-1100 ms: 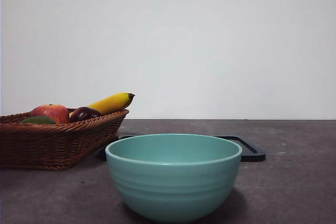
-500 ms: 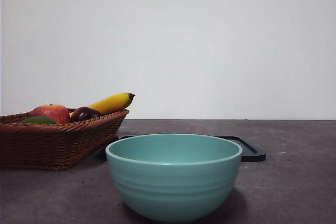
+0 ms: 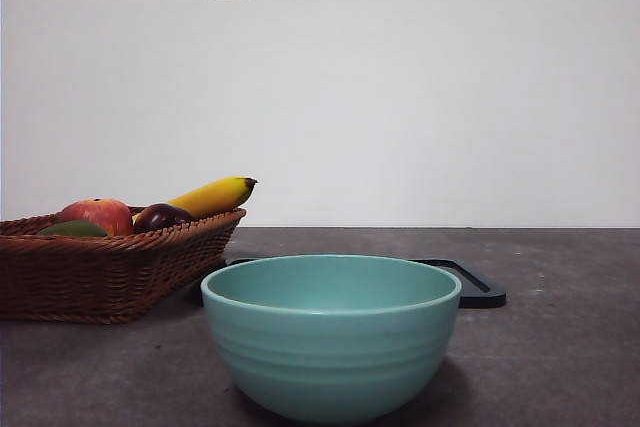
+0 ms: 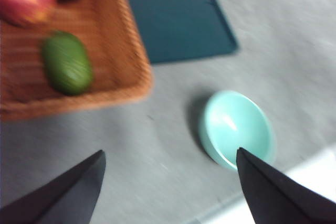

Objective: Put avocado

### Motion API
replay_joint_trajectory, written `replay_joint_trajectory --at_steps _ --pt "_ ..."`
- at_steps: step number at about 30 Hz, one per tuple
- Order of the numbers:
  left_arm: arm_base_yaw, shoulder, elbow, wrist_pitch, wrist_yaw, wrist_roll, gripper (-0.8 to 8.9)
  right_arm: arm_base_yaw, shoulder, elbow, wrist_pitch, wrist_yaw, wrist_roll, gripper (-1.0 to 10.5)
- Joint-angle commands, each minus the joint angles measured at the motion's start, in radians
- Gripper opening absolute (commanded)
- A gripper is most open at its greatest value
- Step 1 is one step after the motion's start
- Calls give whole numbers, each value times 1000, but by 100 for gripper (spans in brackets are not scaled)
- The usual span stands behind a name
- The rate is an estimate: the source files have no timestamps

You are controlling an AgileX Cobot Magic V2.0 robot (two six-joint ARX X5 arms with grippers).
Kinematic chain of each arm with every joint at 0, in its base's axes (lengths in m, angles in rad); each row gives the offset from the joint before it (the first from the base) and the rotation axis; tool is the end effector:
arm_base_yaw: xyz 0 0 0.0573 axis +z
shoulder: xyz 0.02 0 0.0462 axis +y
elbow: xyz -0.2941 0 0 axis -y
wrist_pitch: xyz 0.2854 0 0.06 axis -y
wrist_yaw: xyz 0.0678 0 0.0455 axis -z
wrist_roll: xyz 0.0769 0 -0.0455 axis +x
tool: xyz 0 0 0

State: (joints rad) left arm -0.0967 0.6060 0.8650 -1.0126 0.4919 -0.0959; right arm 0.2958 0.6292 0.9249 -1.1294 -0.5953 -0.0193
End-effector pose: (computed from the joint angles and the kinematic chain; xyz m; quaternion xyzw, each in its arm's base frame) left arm 0.1335 -0.0494 0.3093 -0.1148 0.3733 -0.2521 0.8854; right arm 0.1081 0.0780 0.3198 0.0524 0.3965 0.3979 0.8256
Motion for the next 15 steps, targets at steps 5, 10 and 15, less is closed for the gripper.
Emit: replay_joint_trajectory --at_steps 5,10,15 --pt "-14 184 50 130 -82 -22 403 6 6 18 23 1 12 410" --pt "-50 353 105 176 -175 -18 403 6 10 18 23 1 11 410" --pt "-106 518 162 219 -274 -17 403 6 11 18 26 1 11 410"
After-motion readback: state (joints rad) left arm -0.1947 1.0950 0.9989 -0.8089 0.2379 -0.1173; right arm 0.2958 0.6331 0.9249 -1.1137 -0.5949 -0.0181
